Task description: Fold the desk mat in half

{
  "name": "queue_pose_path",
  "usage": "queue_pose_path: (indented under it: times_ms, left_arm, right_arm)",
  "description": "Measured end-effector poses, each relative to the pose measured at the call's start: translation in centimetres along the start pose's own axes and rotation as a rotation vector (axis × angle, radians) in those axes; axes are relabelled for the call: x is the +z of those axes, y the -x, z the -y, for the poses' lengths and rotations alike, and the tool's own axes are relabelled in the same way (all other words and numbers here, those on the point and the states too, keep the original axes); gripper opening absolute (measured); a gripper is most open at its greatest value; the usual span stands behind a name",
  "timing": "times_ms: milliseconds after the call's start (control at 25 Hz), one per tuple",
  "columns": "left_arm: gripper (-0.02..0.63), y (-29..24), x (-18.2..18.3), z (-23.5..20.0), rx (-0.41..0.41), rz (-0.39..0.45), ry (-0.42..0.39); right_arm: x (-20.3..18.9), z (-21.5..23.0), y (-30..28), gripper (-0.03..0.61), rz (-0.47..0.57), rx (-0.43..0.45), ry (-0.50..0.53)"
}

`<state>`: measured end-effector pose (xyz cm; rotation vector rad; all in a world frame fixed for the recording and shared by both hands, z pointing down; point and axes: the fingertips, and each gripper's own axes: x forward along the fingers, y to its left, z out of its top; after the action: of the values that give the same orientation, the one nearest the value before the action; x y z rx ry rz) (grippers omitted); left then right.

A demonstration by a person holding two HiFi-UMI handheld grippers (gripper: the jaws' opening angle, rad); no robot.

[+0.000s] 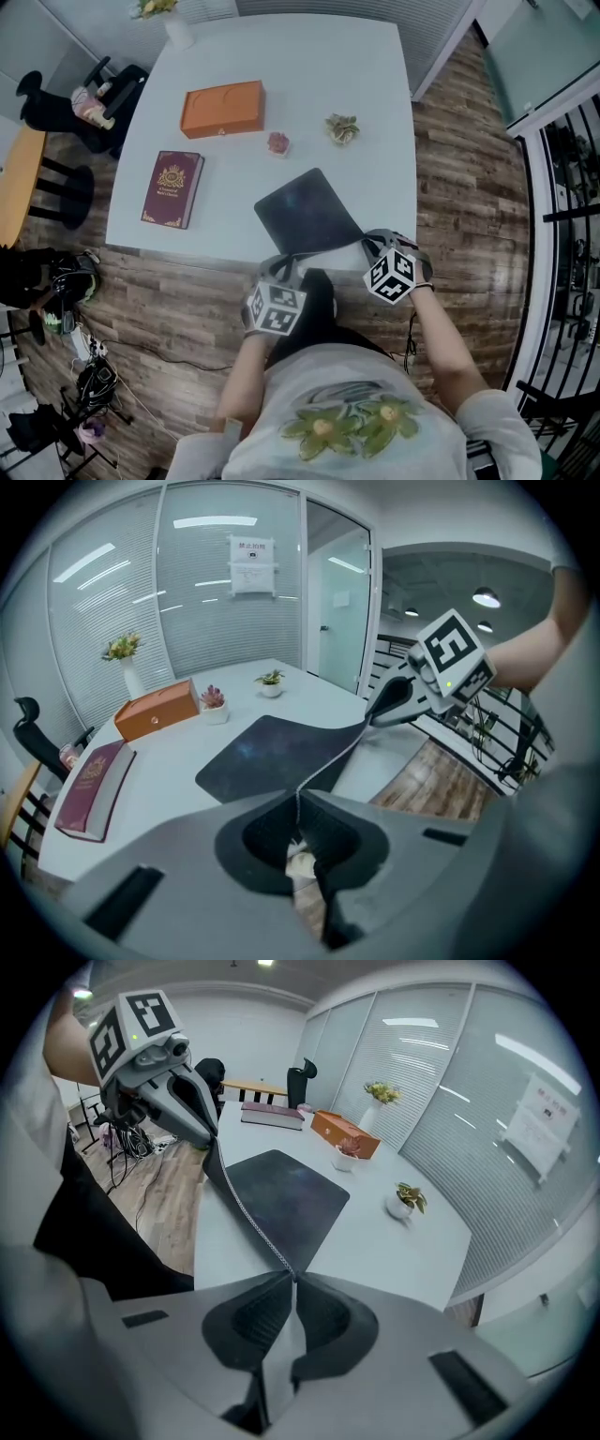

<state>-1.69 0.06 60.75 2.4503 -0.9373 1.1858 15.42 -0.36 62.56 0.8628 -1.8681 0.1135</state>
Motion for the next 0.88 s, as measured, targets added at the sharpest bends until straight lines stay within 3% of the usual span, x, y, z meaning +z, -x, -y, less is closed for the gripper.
queue_pose_path:
  times_ms: [440,880]
  left_arm:
    - [0.014,0.5,0.2,-1.2,0.011,0.015,0.045]
    - [0.014,1.5,2.3,-3.2,0.035,0.083,0.136]
  right_arm:
    - [2.0,1.2,0.9,0.028,0.041,0.008,-0.030]
    - [4.3,3.2,1.7,0.026,0.077,0.003,-0.076]
